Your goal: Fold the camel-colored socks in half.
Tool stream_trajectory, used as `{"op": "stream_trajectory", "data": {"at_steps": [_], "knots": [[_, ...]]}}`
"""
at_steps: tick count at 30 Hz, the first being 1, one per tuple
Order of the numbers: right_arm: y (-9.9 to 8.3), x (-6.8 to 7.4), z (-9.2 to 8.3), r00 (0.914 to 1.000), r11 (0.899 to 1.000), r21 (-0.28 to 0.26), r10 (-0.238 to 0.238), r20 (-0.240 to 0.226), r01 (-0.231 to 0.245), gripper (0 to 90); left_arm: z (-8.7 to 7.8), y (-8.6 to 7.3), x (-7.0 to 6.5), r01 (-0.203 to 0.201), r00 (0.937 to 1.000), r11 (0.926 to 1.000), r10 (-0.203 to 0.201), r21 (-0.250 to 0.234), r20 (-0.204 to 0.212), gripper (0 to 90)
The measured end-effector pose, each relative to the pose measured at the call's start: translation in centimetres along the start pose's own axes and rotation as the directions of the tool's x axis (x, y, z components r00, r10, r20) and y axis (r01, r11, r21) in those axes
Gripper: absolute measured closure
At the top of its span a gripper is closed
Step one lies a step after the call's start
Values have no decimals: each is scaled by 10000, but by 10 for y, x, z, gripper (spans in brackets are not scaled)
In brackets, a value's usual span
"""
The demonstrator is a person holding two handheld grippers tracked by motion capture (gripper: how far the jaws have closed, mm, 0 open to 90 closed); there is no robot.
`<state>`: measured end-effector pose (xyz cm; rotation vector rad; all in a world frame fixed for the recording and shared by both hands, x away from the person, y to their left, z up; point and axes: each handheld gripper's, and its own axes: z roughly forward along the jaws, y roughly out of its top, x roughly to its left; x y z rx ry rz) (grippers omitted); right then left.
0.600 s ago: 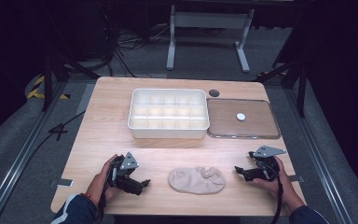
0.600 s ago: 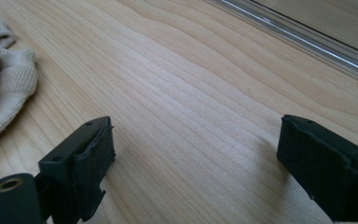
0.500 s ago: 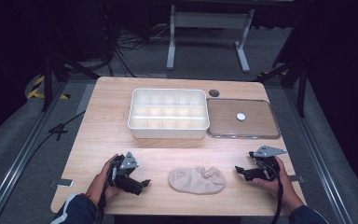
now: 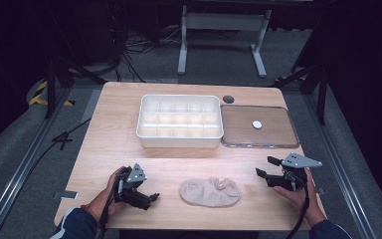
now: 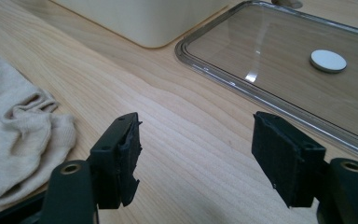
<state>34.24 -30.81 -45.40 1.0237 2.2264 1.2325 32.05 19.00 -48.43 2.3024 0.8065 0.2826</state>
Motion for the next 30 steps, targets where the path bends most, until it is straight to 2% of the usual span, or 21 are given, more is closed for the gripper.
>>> {"op": "stream_trajectory", "data": {"at_steps": [3, 6, 11, 14, 16, 17, 22, 23, 24, 26, 30], "knots": [[4, 5, -1, 10000, 10000, -98, -15, -70, 14, 341, 0, 0, 0, -12, 10000, 10000, 12, -25, -26, 2], [7, 11, -3, 9995, 9994, -128, -320, -51, 319, 341, 0, 0, 1, -74, 10000, 10000, 74, -6, 40, 1], [13, 19, -4, 9993, 9991, -287, -309, -201, 303, 334, 0, 0, 3, -187, 9997, 9998, 187, -29, 158, 1], [17, 30, -1, 9973, 9985, -296, -469, -567, 453, 386, 0, 0, 3, -220, 9996, 9998, 221, -25, 177, 1], [22, 42, 6, 9937, 9972, -162, -744, -840, 733, 492, 0, 0, 3, -283, 9994, 9996, 283, 0, 176, 3], [22, 42, 6, 9937, 9972, -162, -744, -840, 733, 492, 0, 0, 4, -316, 9993, 9995, 317, -26, 197, 3], [30, 73, 22, 9738, 9898, -32, -1406, -1789, 1424, 605, 0, 0, 3, -269, 9995, 9996, 269, -20, 160, 3], [30, 77, 25, 9700, 9891, 1, -1442, -1958, 1471, 617, 0, 1, 3, -247, 9996, 9997, 246, 34, 122, 3], [30, 77, 25, 9700, 9891, 1, -1442, -1958, 1471, 617, 0, 1, 3, -247, 9996, 9997, 246, 34, 122, 3], [33, 95, 34, 9541, 9794, 192, -1914, -2302, 2011, 654, 0, 2, 2, -103, 9999, 9998, 102, 191, 76, 3], [35, 115, 48, 9295, 9700, 403, -2173, -2981, 2397, 715, -1, 3, 2, -58, 10000, 9998, 57, 177, 12, 14]]}}
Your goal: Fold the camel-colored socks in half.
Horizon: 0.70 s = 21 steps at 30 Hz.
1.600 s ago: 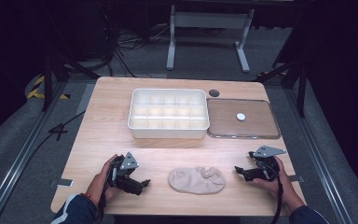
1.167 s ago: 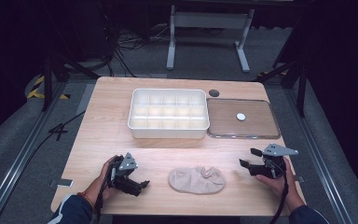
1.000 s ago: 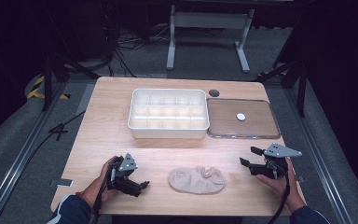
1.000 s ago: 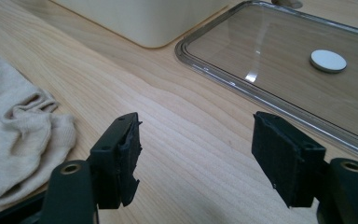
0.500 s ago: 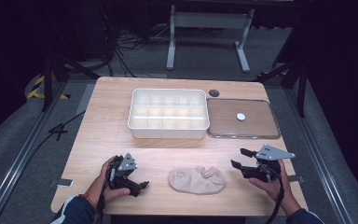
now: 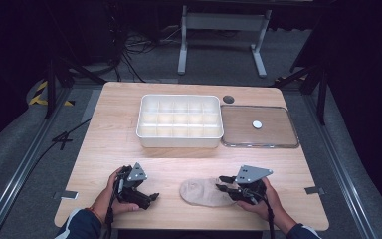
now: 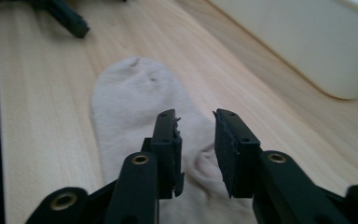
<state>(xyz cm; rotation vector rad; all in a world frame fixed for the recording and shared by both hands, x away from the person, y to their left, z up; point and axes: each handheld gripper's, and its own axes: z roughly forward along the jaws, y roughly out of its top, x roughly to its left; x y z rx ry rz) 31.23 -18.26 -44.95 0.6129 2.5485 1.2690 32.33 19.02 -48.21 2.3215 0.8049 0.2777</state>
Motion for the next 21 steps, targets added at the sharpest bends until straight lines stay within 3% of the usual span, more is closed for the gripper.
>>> {"op": "stream_trajectory", "data": {"at_steps": [4, 7, 9, 12, 15, 21], "knots": [[3, 11, 20, 9984, 9984, 389, -384, -408, 400, 762, -2, 3, 2, 131, 9997, 9998, -133, -153, -181, 128], [1, 17, 32, 9962, 9946, 791, -617, -619, 665, 793, -1, 7, 1, 251, 9997, 9996, -252, -122, -28, 194], [-2, 18, 37, 9955, 9919, 1043, -659, -676, 727, 808, 0, 12, -3, 413, 9987, 9986, -403, -324, 327, 276], [-3, 17, 39, 9947, 9921, 1042, -612, -827, 697, 819, 4, 22, -11, 363, 9983, 9981, -340, -500, 463, 284], [-3, 17, 40, 9940, 9908, 1073, -734, -809, 819, 829, 9, 33, -19, 738, 9937, 9948, -674, -702, 895, 318], [-3, 18, 40, 9933, 9901, 1043, -856, -775, 934, 829, 24, 54, -34, 732, 9899, 9922, -600, -1010, 1286, 322]]}}
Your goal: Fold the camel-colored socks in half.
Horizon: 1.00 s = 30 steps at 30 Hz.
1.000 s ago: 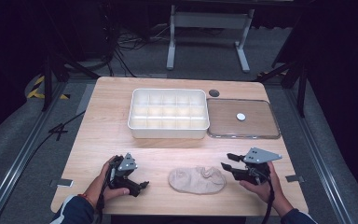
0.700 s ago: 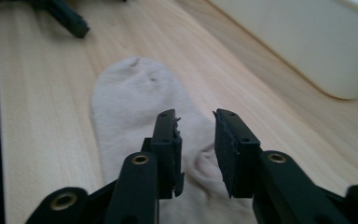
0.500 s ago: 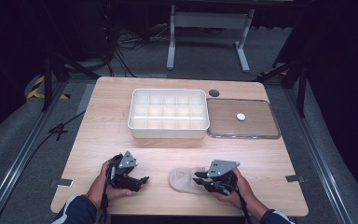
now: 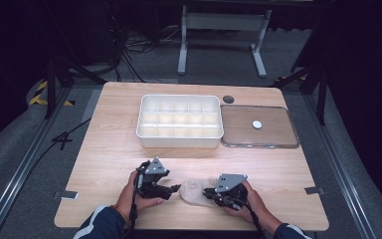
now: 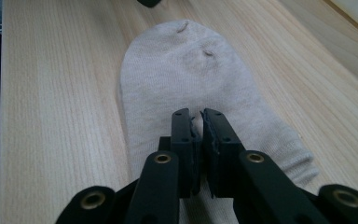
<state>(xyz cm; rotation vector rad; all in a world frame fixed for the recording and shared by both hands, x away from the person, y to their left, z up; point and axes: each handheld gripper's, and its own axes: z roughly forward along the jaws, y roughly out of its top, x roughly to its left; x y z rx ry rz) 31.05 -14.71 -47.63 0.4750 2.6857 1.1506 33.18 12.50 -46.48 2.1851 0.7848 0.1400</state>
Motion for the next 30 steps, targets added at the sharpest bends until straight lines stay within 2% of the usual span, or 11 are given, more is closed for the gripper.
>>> {"op": "stream_trajectory", "data": {"at_steps": [3, 4, 6, 10, 11, 18, 20, 22, 27, 30], "knots": [[-1, 1, 0, 9998, 9998, -58, -165, 80, 166, 829, 8, 7, -6, -232, 9995, 9997, 232, 39, 208, 336], [-1, 3, 0, 9990, 9992, -83, -390, 214, 392, 832, 11, 8, -8, -319, 9994, 9995, 317, 90, 149, 343], [-1, 4, 0, 9983, 9986, -79, -526, 267, 529, 835, 15, 9, -10, -408, 9990, 9990, 404, 207, 210, 344], [-2, 1, 0, 9996, 9996, -126, -257, 82, 258, 837, 27, 8, -17, -905, 9958, 9921, 914, 863, -63, 361], [-1, 1, 0, 9996, 9996, -122, -270, 56, 271, 837, 27, 8, -18, -991, 9949, 9913, 1003, 865, -99, 357], [-1, 2, 0, 9989, 9991, -83, -416, 193, 418, 836, 28, 8, -19, -1050, 9939, 9899, 1077, 954, -237, 360], [-2, 3, 0, 9989, 9990, -127, -427, 218, 429, 835, 27, 9, -21, -1132, 9934, 9877, 1146, 1075, -66, 413], [-2, 2, 0, 9990, 9991, -128, -391, 196, 394, 835, 28, 10, -22, -1138, 9933, 9884, 1153, 1006, -96, 485], [-2, 1, 0, 9991, 9993, -117, -357, 247, 360, 835, 28, 11, -24, -1114, 9937, 9886, 1118, 1010, 22, 583], [-2, 0, 0, 9990, 9993, -94, -349, 280, 351, 836, 28, 11, -24, -1117, 9933, 9889, 1081, 983, 417, 711]]}}
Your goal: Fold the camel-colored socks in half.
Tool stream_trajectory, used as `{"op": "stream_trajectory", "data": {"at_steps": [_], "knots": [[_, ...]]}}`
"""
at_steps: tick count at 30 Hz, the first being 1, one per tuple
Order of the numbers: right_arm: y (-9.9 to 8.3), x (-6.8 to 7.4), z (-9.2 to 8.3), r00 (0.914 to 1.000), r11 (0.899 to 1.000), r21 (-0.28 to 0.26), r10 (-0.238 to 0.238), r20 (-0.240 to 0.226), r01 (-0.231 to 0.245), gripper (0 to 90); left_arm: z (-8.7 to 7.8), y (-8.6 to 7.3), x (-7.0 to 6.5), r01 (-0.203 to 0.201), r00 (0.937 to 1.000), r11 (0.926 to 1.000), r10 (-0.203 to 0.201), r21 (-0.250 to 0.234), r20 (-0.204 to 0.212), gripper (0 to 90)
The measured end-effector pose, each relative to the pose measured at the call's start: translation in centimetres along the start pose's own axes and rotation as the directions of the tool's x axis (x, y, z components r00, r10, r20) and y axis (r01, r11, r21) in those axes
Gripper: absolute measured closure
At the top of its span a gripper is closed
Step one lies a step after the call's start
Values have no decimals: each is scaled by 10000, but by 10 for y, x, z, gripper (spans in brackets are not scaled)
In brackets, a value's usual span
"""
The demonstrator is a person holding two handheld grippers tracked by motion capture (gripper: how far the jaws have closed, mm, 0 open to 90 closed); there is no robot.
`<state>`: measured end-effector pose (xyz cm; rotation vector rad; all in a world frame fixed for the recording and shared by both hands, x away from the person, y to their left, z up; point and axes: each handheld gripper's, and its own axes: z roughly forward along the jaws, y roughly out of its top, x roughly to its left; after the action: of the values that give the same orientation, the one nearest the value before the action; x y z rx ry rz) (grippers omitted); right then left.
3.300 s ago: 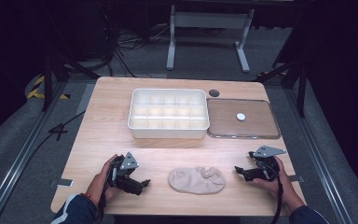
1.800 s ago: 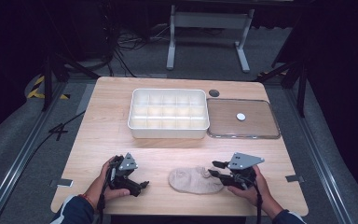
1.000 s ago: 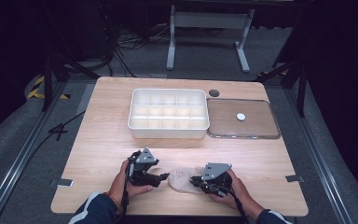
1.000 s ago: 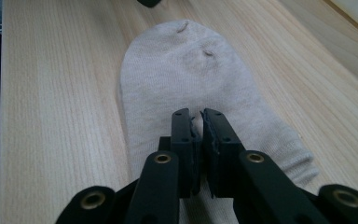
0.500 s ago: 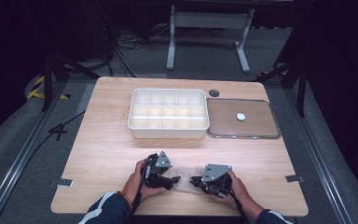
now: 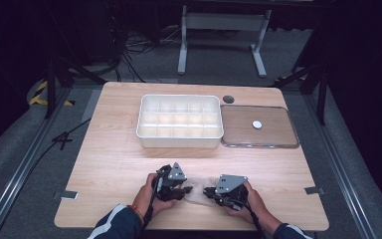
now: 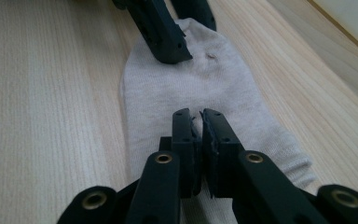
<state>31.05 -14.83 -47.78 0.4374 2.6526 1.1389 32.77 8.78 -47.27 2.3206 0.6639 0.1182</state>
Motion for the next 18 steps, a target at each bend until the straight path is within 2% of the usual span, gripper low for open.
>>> {"op": "stream_trajectory", "data": {"at_steps": [3, 9, 10, 11, 13, 18], "knots": [[0, -1, 0, 10000, 10000, -3, 51, -30, -51, 836, 0, 0, 1, 53, 9998, 10000, -53, 8, 175, 767], [1, -2, 1, 9997, 9998, 51, 179, -150, -178, 836, 0, 0, -1, 261, 9996, 9996, -260, -46, 145, 804], [1, -3, 1, 9997, 9997, 74, 212, -138, -211, 836, -1, 1, 0, 151, 9998, 9999, -151, 11, 127, 808], [2, -4, 1, 9996, 9996, 82, 256, -153, -255, 837, -2, 0, -1, 213, 9998, 9998, -213, 43, 67, 812], [4, -4, 3, 9996, 9996, 136, 239, -121, -238, 837, -2, 1, 0, 179, 9998, 9998, -179, -77, -43, 815], [12, -7, 8, 9995, 9988, 405, 297, -105, -292, 838, -9, 0, 1, 237, 9997, 9986, -237, -468, 0, 817]]}}
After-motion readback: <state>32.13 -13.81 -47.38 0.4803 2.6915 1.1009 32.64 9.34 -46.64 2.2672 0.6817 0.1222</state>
